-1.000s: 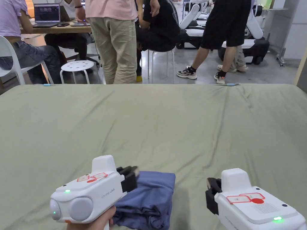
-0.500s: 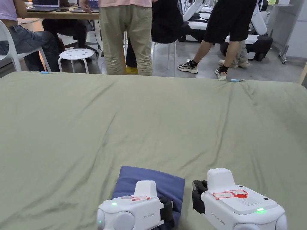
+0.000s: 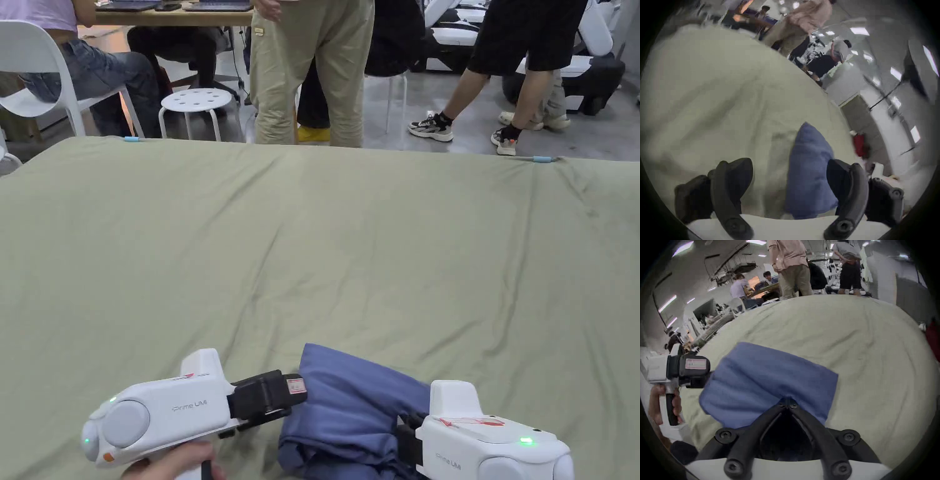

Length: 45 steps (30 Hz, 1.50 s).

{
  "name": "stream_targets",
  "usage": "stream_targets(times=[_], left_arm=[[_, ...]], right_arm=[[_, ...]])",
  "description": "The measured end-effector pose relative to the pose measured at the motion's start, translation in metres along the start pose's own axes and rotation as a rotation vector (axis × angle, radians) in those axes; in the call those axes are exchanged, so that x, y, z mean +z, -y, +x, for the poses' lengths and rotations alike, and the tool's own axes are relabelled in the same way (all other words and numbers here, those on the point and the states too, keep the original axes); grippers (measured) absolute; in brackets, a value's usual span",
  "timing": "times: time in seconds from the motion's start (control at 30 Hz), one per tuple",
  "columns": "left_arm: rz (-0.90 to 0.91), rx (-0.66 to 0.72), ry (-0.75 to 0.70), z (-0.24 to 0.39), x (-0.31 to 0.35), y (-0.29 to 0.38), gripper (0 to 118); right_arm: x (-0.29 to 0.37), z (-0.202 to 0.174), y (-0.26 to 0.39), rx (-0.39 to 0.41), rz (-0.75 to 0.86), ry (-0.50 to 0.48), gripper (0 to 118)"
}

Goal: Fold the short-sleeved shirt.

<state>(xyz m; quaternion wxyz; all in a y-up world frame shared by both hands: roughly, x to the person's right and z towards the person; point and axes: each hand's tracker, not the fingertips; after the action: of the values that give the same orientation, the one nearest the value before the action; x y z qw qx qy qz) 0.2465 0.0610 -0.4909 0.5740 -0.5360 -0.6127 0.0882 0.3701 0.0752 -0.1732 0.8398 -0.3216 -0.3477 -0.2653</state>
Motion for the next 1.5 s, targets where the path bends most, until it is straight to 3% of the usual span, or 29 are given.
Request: stream_targets(times=[0.07, 0.1, 0.2, 0.27, 0.37, 0.4, 0.7, 0.97, 1.23, 1.3, 1.33, 1.4, 1.43, 1.5], left_arm=[[-0.105, 0.115, 0.141, -0.012, -0.027, 0.008, 82], [-0.149, 0.168, 0.217, -0.016, -0.044, 0.015, 67], [-0.116, 0.201, 0.219, -0.012, -0.069, 0.023, 41], [-0.111, 0.202, 0.188, -0.007, -0.064, 0.015, 34], [-0.074, 0.016, 0.111, 0.004, -0.034, 0.004, 31], [-0.057, 0.019, 0.089, 0.005, -0.025, 0.001, 30], [0.142, 0.006, -0.16, -0.059, 0.123, -0.067, 30], [0.138, -0.006, -0.423, -0.144, 0.231, -0.162, 30], [0.082, 0.062, -0.486, -0.208, 0.245, -0.194, 32], [0.09, 0.057, -0.489, -0.211, 0.241, -0.191, 44], [0.096, 0.036, -0.512, -0.209, 0.243, -0.189, 44], [0.134, -0.02, -0.655, -0.204, 0.254, -0.191, 78], [0.157, -0.03, -0.705, -0.201, 0.263, -0.191, 83], [0.258, -0.012, -0.749, -0.192, 0.29, -0.192, 74]], right_arm=[[0.001, -0.006, -0.003, 0.035, -0.003, 0.026, 0], [0.001, -0.011, -0.004, 0.073, -0.003, 0.042, 0], [0.001, -0.024, -0.004, 0.175, 0.006, 0.118, 0], [0.005, -0.03, -0.006, 0.192, 0.02, 0.105, 0], [0.013, -0.05, -0.014, 0.234, 0.062, 0.081, 0], [0.014, -0.059, -0.018, 0.248, 0.073, 0.07, 0], [-0.009, -0.195, -0.049, 0.418, 0.152, -0.158, 0], [-0.055, -0.285, -0.063, 0.496, 0.144, -0.249, 0], [-0.087, -0.316, -0.064, 0.5, 0.126, -0.307, 0], [-0.092, -0.318, -0.064, 0.497, 0.114, -0.322, 0], [-0.092, -0.318, -0.063, 0.496, 0.114, -0.324, 0], [-0.089, -0.314, -0.062, 0.498, 0.114, -0.327, 0], [-0.087, -0.31, -0.062, 0.498, 0.114, -0.326, 0], [-0.078, -0.299, -0.062, 0.491, 0.123, -0.318, 0]])
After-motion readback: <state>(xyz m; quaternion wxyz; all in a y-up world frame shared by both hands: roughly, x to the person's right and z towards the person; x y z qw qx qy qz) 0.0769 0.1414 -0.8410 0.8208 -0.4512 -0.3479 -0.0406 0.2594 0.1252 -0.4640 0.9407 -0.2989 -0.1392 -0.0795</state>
